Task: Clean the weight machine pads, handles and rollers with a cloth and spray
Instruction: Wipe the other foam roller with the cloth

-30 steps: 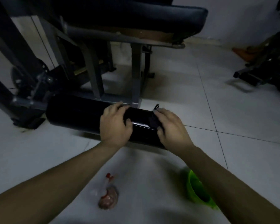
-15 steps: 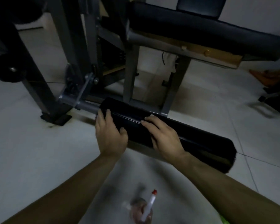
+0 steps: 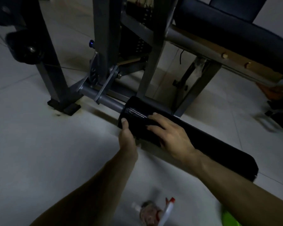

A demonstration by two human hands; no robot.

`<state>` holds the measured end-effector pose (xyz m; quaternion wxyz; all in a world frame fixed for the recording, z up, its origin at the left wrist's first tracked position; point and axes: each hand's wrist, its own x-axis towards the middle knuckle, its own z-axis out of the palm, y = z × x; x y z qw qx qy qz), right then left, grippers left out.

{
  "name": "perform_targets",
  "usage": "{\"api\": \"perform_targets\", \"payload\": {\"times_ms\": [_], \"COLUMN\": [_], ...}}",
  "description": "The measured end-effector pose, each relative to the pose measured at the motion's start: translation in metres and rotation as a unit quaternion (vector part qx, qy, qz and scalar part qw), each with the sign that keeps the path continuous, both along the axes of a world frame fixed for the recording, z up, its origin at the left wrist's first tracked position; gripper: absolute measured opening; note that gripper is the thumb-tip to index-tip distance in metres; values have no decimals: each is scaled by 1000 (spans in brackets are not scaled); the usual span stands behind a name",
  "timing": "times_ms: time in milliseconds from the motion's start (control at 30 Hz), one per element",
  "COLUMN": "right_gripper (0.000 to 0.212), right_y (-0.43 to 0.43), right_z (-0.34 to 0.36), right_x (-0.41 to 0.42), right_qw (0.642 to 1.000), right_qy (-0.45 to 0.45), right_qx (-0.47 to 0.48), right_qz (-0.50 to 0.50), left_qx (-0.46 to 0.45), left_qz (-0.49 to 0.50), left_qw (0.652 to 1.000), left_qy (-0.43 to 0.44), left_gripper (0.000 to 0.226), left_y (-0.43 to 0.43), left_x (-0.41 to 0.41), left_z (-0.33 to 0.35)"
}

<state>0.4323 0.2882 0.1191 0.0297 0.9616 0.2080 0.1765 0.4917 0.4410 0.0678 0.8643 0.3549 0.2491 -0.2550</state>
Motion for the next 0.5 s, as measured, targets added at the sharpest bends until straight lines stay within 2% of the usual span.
{"api": "perform_targets", "payload": {"times_ms": [133,233,333,433,500], "right_gripper": [25,28,33,31,30], "right_y": [-36,-21,23,64,72], "right_z": [0,-4,-1,9,13], "right_x": [-38,-22,26,70,79], "right_qw": [998,996,995,993,990], "right_qy": [-53,-77,-64,-19,13], "right_qx": [4,37,83,113,137], "right_qz": [-35,-35,-3,13,3], "left_qx": [-19,-1,-23,-65,-49], "left_qz": [16,1,-10,-22,-31], "left_qw": [999,1000,998,993,993], "left_qy": [27,30,66,93,100], "left_gripper": [81,71,69,77,75], "left_y": [-10,-5,3,11,17], "left_x": [6,14,19,23,28], "left_z": [4,6,16,19,16]}}
